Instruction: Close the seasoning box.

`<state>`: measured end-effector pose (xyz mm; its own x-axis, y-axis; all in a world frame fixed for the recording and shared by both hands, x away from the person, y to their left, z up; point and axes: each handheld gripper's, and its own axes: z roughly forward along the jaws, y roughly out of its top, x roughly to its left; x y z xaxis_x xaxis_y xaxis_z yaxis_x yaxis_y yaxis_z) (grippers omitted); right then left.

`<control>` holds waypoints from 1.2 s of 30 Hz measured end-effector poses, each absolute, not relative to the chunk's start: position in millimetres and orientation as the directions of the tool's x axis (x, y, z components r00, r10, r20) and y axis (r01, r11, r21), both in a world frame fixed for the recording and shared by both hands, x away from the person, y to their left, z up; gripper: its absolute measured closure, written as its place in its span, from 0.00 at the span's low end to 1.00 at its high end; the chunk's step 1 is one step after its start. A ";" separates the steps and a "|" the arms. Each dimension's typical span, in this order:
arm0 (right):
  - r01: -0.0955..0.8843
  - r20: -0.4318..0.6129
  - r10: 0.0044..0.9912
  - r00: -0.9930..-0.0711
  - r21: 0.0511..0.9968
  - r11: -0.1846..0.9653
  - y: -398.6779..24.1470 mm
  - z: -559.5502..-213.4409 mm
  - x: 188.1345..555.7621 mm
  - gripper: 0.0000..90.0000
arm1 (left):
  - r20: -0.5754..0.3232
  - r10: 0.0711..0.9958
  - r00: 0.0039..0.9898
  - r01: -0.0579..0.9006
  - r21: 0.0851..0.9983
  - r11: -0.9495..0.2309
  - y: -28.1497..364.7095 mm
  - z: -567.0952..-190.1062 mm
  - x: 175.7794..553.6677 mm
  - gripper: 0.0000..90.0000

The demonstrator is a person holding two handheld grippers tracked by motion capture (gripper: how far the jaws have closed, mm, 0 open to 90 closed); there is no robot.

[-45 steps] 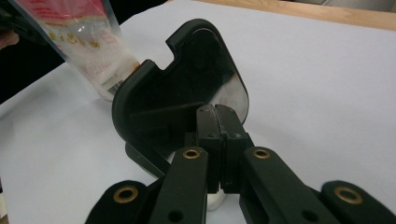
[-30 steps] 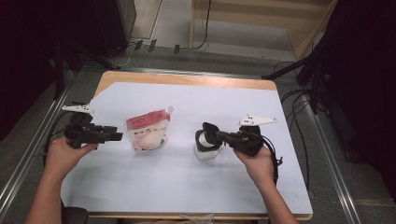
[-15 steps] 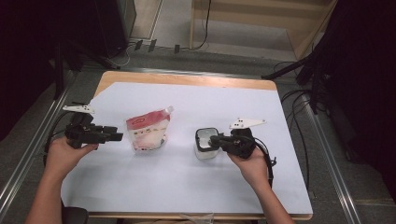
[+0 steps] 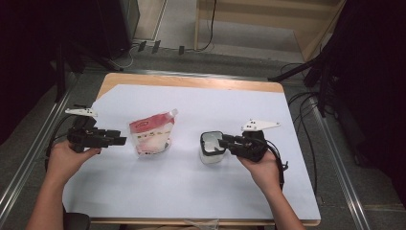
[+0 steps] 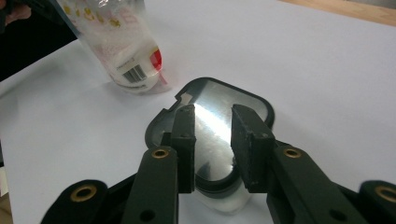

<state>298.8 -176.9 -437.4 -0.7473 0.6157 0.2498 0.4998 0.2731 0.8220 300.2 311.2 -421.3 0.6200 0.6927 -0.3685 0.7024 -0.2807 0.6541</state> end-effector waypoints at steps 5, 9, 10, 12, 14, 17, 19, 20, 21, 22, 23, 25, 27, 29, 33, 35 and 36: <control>0.502 0.254 0.636 -0.728 0.830 0.244 -189.2 -434.5 299.9 0.78 | -0.369 0.696 0.616 0.706 0.650 -0.281 309.3 -421.4 300.2 0.54; 0.503 0.251 0.651 -0.716 0.833 0.232 -198.4 -433.1 300.6 0.76 | -0.370 0.696 0.616 0.707 0.649 -0.280 309.1 -421.4 300.4 0.54; 0.500 0.247 0.656 -0.713 0.835 0.229 -200.8 -432.9 300.6 0.75 | -0.370 0.696 0.616 0.707 0.649 -0.281 309.1 -421.5 300.4 0.54; 0.499 0.246 0.660 -0.710 0.837 0.224 -205.6 -432.9 301.2 0.74 | -0.370 0.697 0.615 0.707 0.650 -0.278 309.4 -421.6 300.5 0.54; 0.503 0.248 0.668 -0.702 0.837 0.217 -210.8 -432.9 301.5 0.73 | -0.371 0.697 0.614 0.707 0.650 -0.277 309.6 -421.7 300.6 0.54; 0.500 0.242 0.678 -0.694 0.840 0.212 -219.7 -434.3 302.9 0.70 | -0.373 0.703 0.606 0.710 0.652 -0.266 309.2 -421.7 301.1 0.54; 0.495 0.234 0.684 -0.691 0.843 0.211 -225.1 -436.2 303.9 0.66 | -0.372 0.704 0.605 0.710 0.653 -0.265 308.9 -421.7 301.5 0.54; 0.490 0.226 0.686 -0.692 0.844 0.216 -227.6 -438.0 304.8 0.64 | -0.367 0.704 0.608 0.708 0.651 -0.273 308.8 -421.5 301.7 0.54; 0.492 0.223 0.691 -0.688 0.843 0.218 -229.4 -439.5 305.2 0.63 | -0.373 0.704 0.604 0.713 0.648 -0.269 307.9 -421.8 301.7 0.54; 0.498 0.222 0.695 -0.684 0.838 0.222 -231.4 -440.8 305.3 0.62 | -0.370 0.705 0.605 0.712 0.647 -0.272 307.4 -422.1 302.1 0.54; 0.499 0.219 0.697 -0.682 0.837 0.225 -233.0 -442.1 305.8 0.61 | -0.371 0.703 0.607 0.710 0.650 -0.271 306.8 -422.8 302.6 0.54; 0.497 0.210 0.705 -0.677 0.838 0.228 -236.0 -444.5 306.5 0.60 | -0.370 0.703 0.607 0.711 0.648 -0.273 306.3 -423.5 303.6 0.54; 0.502 0.218 0.711 -0.668 0.838 0.214 -238.6 -446.7 307.5 0.59 | -0.364 0.702 0.612 0.707 0.650 -0.279 306.3 -424.2 304.1 0.54; 0.511 0.224 0.721 -0.656 0.835 0.204 -240.7 -448.6 307.8 0.58 | -0.363 0.702 0.613 0.706 0.651 -0.280 306.4 -424.6 303.9 0.54; 0.487 0.199 0.733 -0.650 0.850 0.201 -244.5 -451.4 308.1 0.55 | -0.357 0.703 0.615 0.704 0.651 -0.285 307.1 -425.9 303.3 0.53; 0.486 0.192 0.739 -0.646 0.850 0.204 -246.6 -453.1 308.4 0.54 | -0.358 0.705 0.612 0.704 0.652 -0.280 306.9 -426.1 303.7 0.53; 0.489 0.191 0.741 -0.644 0.848 0.206 -247.7 -453.9 308.2 0.53 | -0.359 0.703 0.614 0.703 0.655 -0.279 306.7 -426.2 304.1 0.53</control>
